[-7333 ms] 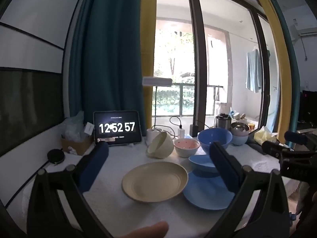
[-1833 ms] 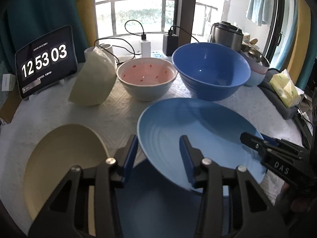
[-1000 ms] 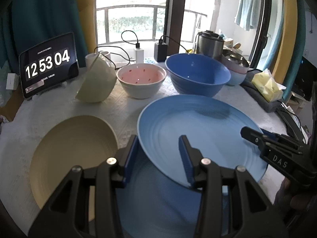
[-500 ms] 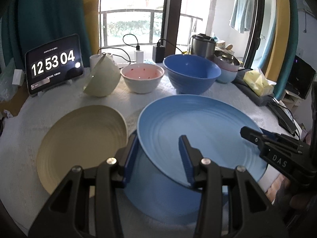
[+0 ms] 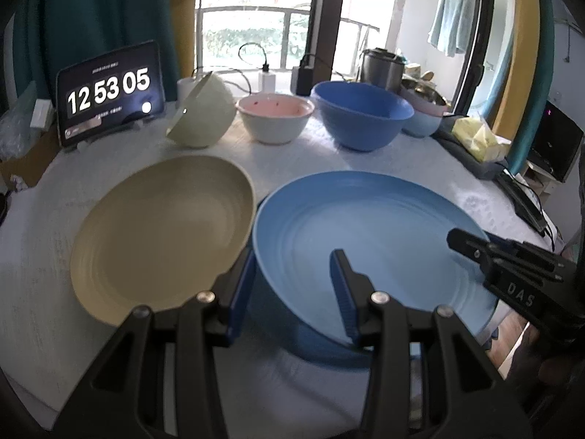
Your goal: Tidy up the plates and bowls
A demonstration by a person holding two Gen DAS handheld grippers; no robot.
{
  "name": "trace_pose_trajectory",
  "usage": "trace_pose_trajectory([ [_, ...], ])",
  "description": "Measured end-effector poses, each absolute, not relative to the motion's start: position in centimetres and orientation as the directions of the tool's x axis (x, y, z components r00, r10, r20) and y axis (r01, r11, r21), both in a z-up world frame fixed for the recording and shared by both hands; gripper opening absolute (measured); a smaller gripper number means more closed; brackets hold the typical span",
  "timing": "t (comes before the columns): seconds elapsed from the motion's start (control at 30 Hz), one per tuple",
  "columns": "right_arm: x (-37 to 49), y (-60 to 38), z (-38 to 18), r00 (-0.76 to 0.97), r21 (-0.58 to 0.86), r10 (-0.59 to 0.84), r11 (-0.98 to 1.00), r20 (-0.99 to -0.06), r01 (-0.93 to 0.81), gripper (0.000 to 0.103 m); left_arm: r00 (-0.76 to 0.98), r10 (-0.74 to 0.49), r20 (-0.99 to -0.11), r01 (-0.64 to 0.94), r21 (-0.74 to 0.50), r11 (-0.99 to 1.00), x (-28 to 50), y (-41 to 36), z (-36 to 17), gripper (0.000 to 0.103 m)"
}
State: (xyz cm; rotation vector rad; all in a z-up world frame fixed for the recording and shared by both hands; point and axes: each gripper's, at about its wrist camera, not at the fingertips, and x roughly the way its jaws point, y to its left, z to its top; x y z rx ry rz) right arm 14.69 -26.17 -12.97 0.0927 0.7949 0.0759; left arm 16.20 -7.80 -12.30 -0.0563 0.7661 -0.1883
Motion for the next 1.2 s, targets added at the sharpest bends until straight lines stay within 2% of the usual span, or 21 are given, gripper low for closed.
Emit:
trace_pose_trajectory([
  [0.57, 15.8, -23.9, -13.7, 0.677, 0.072, 0.078, 0.997, -0.732, -0.037, 0.030, 0.654, -0.196, -0.730, 0.146, -0.133, 0.980, 17.4, -6.8, -14.2, 0.043],
  [0.8, 16.7, -24.6, -14.0, 0.667, 0.078, 0.068, 0.997, -0.742, -0.015, 0.030, 0.670, -0.217, -0.710, 0.188, -0.121, 0.975, 17.2, -7.4, -13.6, 0.045],
  [1.2, 17.4, -24.1, -11.5, 0.720, 0.058, 0.058, 0.998, -0.691, -0.024, 0.031, 0.724, -0.185, -0.665, 0.122, -0.140, 0.983, 17.2, -4.9, -11.9, 0.045],
])
